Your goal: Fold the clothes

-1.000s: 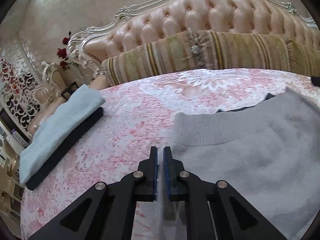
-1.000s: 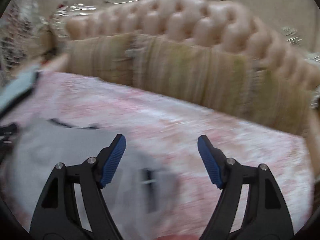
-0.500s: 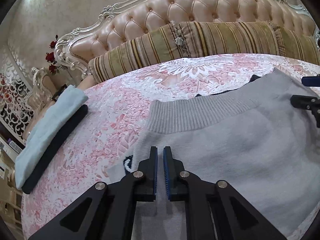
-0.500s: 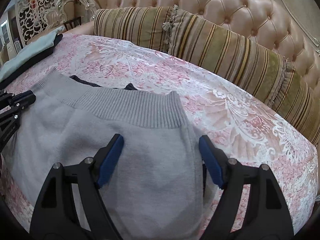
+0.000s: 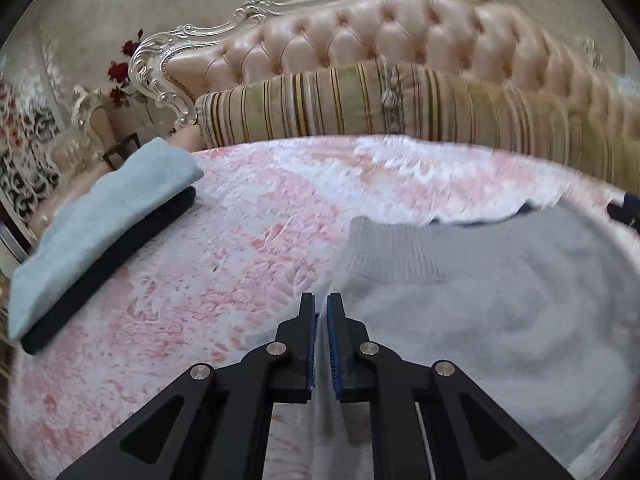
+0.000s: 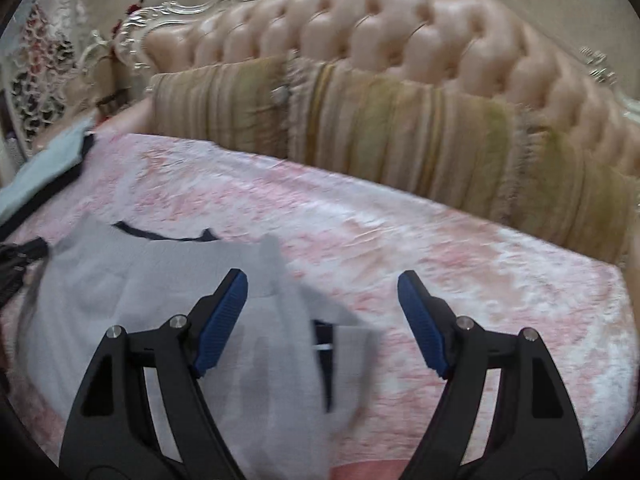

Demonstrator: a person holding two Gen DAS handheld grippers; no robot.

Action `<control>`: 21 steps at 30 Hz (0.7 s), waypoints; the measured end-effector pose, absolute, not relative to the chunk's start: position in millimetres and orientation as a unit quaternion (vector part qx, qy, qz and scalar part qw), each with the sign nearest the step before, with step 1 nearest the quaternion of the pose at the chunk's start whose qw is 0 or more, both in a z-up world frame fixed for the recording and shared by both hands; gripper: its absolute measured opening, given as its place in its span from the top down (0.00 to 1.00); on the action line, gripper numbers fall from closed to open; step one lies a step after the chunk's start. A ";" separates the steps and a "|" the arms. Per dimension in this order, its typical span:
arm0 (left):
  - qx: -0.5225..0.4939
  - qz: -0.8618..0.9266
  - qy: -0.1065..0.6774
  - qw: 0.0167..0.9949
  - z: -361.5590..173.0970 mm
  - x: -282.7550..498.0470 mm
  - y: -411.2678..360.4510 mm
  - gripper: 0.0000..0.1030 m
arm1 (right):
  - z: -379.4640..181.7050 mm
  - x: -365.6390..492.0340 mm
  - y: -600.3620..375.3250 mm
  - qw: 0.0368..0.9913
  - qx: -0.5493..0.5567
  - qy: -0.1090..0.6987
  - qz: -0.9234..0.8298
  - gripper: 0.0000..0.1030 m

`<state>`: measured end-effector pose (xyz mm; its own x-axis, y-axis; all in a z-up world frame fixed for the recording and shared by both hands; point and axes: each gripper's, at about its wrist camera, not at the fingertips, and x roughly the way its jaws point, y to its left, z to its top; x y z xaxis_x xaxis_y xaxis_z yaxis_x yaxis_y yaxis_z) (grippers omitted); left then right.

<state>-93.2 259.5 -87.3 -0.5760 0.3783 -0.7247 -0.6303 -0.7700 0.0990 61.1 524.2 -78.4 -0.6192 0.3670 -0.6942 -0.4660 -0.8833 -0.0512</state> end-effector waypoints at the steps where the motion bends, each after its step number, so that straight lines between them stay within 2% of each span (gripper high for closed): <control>1: -0.358 0.866 0.166 0.306 -85.9 -88.7 260.6 0.91 | -78.3 60.7 521.1 0.232 -0.368 0.067 0.898 0.23; 5: -0.369 0.843 0.144 0.364 -87.8 -68.4 271.0 0.91 | -81.3 61.1 506.5 0.233 -0.368 0.052 0.899 0.23; 9: -0.370 0.840 0.190 0.347 -106.4 -52.9 287.7 0.91 | -85.2 62.1 491.1 0.236 -0.371 0.032 0.898 0.24; 16: -0.366 0.849 0.154 0.349 -85.3 -39.0 266.3 0.90 | -88.0 68.9 463.6 0.235 -0.372 0.010 0.898 0.23; 21: -0.378 0.843 0.150 0.352 -93.2 -14.9 254.3 0.89 | -92.8 92.1 434.5 0.226 -0.388 0.014 0.893 0.23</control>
